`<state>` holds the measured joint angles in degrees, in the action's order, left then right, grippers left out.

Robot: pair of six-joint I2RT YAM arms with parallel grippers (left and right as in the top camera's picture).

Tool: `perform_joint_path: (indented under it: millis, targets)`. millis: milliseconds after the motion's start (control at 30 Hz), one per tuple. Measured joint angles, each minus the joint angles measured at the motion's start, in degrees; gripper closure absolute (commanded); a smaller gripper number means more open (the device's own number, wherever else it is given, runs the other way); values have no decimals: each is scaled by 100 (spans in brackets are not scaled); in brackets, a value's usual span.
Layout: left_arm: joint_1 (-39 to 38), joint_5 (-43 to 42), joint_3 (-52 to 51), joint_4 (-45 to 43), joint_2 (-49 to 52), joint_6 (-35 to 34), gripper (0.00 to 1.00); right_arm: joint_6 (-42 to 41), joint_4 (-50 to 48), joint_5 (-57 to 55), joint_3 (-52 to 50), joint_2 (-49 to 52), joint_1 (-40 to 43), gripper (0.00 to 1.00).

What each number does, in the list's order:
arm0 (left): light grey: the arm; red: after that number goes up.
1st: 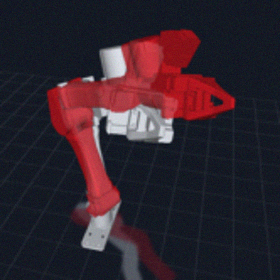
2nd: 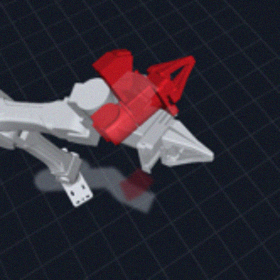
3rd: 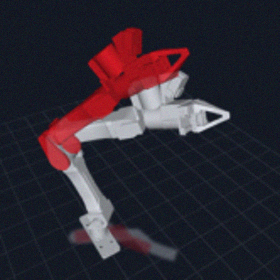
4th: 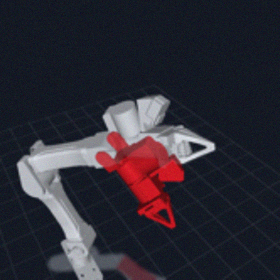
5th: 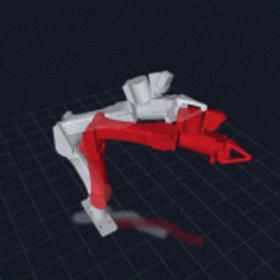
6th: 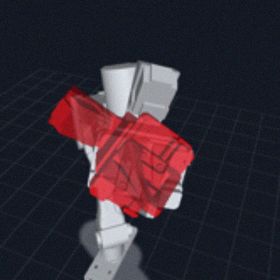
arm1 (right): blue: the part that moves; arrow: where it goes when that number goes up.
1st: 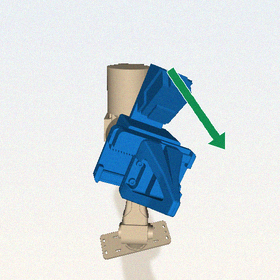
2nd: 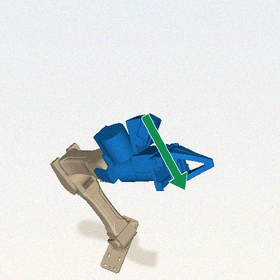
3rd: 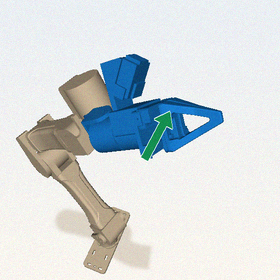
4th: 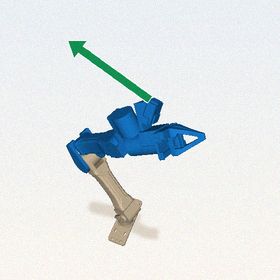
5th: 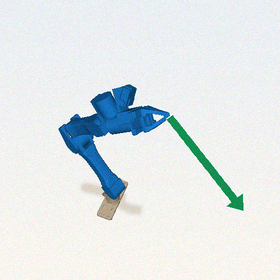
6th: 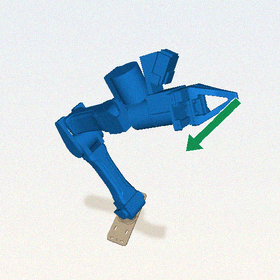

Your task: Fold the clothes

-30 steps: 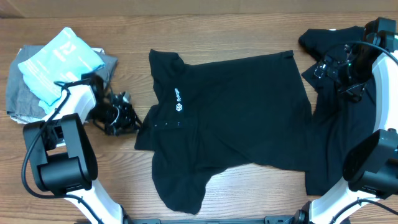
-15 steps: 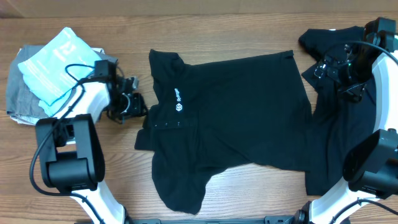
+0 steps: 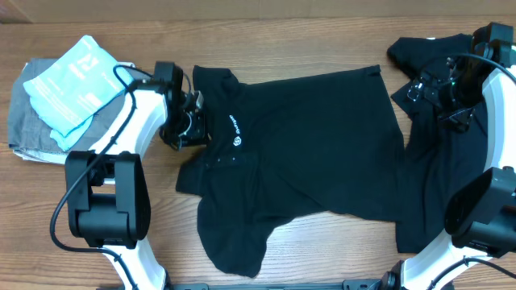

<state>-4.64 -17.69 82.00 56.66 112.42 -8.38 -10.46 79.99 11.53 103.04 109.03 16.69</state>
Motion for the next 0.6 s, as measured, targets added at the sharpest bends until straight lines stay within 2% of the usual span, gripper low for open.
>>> perform_joint_path:
  millis: [233, 433, 600]
  targets:
    - [-363, 133, 498, 461, 0, -350, 83, -2, -2, 2, 0, 0, 0, 0]
    - [-544, 988, 507, 702, 0, -629, 89, 0, 0, 0, 0, 0, -2, 0]
    - [-107, 1235, 603, 796, 0, -887, 77, -2, 2, 2, 0, 0, 0, 0]
